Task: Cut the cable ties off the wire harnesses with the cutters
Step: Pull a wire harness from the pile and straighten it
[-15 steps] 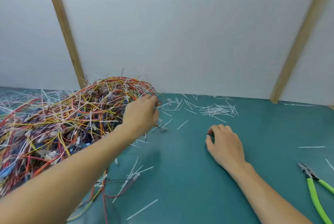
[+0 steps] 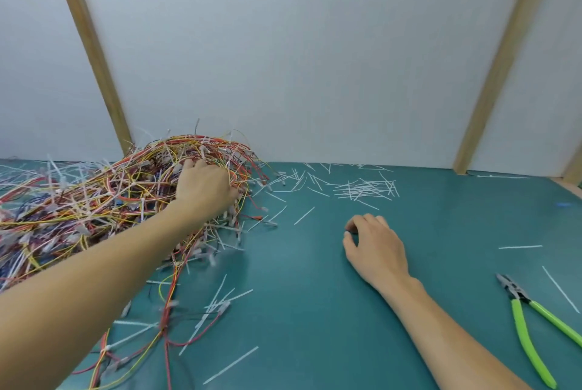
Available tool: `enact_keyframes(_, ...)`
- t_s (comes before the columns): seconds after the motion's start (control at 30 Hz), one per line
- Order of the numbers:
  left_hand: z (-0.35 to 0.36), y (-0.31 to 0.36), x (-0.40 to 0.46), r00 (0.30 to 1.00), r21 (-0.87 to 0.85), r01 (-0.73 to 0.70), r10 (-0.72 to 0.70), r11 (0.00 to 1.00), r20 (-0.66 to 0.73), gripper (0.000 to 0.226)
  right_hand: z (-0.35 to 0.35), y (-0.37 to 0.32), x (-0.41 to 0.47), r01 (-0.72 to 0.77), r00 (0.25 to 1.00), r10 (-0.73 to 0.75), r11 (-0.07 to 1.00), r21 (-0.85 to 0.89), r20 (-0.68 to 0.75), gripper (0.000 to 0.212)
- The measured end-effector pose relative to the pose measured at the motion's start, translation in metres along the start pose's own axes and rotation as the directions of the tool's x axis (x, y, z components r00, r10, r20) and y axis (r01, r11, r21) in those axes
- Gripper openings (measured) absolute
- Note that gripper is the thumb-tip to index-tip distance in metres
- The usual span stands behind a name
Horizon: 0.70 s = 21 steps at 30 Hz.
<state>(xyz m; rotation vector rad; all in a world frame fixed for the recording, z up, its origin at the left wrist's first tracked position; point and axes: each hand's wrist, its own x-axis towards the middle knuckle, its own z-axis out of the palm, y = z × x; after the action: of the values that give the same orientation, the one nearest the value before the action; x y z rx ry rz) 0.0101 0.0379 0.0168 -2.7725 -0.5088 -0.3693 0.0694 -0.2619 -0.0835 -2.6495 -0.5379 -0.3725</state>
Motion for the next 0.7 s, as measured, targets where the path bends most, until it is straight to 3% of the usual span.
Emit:
enact_keyframes(0.07, -0.02, 0.004, 0.012, 0.955, -0.22, 0.106, -0.161, 0.97, -0.248, 0.034, 0.001, 0.001, 0.0, -0.007, 1.0, 0.007, 1.0, 0.013, -0.002, 0.019)
enact_keyframes(0.13, -0.044, 0.009, 0.025, 0.851, -0.533, 0.14, -0.377, 0.834, -0.366, 0.028, 0.002, 0.002, 0.001, -0.011, 1.0, 0.011, 1.0, 0.025, -0.005, 0.018)
enact_keyframes(0.17, -0.055, 0.013, 0.028, 0.834, -0.726, 0.125, -0.467, 0.677, -0.292, 0.026, 0.003, 0.002, 0.001, -0.009, 1.0, 0.009, 0.999, 0.03, -0.009, 0.017)
enact_keyframes(0.2, -0.063, 0.021, 0.03, 0.869, -0.882, 0.111, -0.476, 0.458, -0.138, 0.025, 0.003, 0.002, 0.001, -0.012, 1.0, 0.012, 0.999, 0.036, -0.013, 0.017)
enact_keyframes(0.23, -0.068, 0.032, 0.026, 0.917, -0.954, 0.128, -0.398, 0.27, 0.01, 0.023, 0.003, 0.002, 0.002, -0.016, 0.999, 0.017, 0.999, 0.052, -0.029, 0.015)
enact_keyframes(0.27, -0.068, 0.045, 0.017, 0.957, -0.967, 0.128, -0.285, 0.219, 0.062, 0.02, 0.003, 0.003, 0.003, -0.027, 0.998, 0.032, 0.996, 0.087, -0.053, 0.014)
enact_keyframes(0.33, -0.051, 0.071, -0.007, 0.994, -0.912, -0.006, -0.101, 0.41, -0.052, 0.016, 0.002, 0.004, 0.004, -0.068, 0.989, 0.097, 0.969, 0.238, -0.113, 0.018)
enact_keyframes(0.4, -0.03, 0.086, -0.031, 0.991, -0.768, -0.095, -0.01, 0.633, -0.13, 0.013, 0.0, 0.004, 0.006, -0.118, 0.976, 0.189, 0.872, 0.476, -0.105, 0.028)
enact_keyframes(0.5, -0.005, 0.09, -0.047, 0.995, -0.562, -0.077, 0.098, 0.824, 0.007, 0.016, -0.005, -0.01, 0.006, -0.154, 0.983, 0.18, 0.7, 0.697, 0.035, 0.034)
enact_keyframes(0.6, 0.002, 0.087, -0.048, 0.959, -0.499, -0.091, 0.211, 0.862, 0.19, 0.02, -0.007, -0.037, 0.008, -0.208, 0.975, 0.075, 0.644, 0.736, 0.209, 0.03)
enact_keyframes(0.7, -0.005, 0.079, -0.045, 0.896, -0.526, -0.146, 0.338, 0.838, 0.289, 0.021, -0.012, -0.073, 0.019, -0.391, 0.886, -0.001, 0.533, 0.75, 0.463, 0.028)
